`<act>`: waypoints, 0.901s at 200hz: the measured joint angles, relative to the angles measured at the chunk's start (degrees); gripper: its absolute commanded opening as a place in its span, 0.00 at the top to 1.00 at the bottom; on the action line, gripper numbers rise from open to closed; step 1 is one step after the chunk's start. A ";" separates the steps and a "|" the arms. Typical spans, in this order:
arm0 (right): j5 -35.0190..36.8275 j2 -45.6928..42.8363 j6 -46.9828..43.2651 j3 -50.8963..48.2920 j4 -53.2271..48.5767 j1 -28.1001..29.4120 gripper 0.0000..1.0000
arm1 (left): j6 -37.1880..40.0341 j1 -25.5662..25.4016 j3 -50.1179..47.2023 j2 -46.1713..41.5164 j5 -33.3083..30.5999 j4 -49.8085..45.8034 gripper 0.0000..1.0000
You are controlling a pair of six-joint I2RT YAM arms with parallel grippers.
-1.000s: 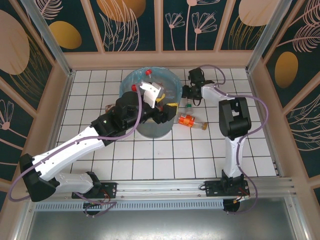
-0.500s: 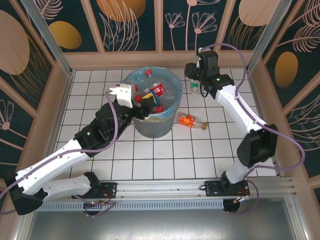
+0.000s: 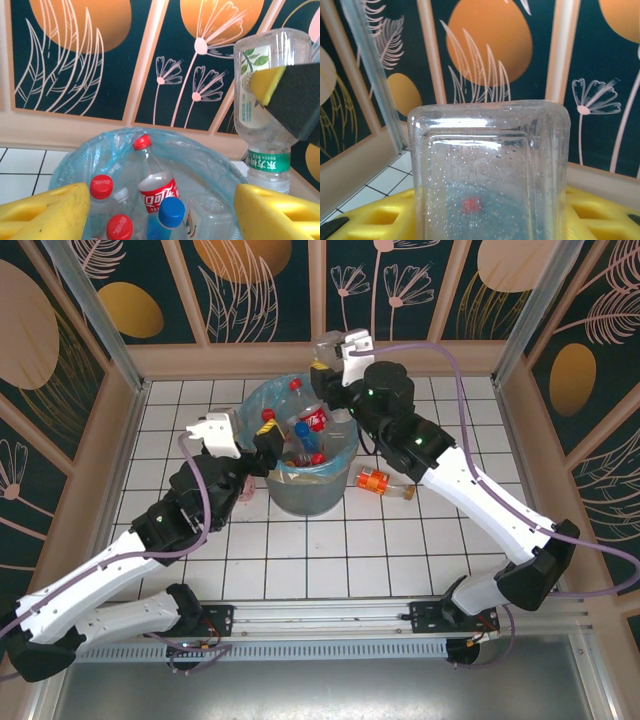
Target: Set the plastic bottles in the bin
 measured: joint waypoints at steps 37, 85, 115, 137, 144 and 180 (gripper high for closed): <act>-5.68 0.72 -0.07 0.02 0.59 0.55 0.56 | -0.13 0.00 -0.13 -1.81 -2.05 0.02 0.24; -15.87 5.92 0.07 1.86 -3.41 2.60 0.52 | -0.13 0.00 -0.83 -2.16 -3.17 0.00 0.24; -20.41 9.31 -0.22 2.51 -8.39 3.76 0.42 | -0.15 0.00 -2.01 -2.58 -3.72 0.02 0.24; -22.32 12.09 -0.63 5.11 -12.44 4.24 0.26 | -0.15 -0.02 -2.84 -2.60 -4.22 0.00 0.24; -22.73 12.55 -0.87 5.75 -13.25 4.42 0.25 | -0.15 0.00 -2.93 -2.60 -4.26 0.00 0.23; -23.34 12.72 -1.40 6.91 -15.67 5.05 0.25 | -0.15 0.00 -2.97 -2.97 -4.66 0.00 0.23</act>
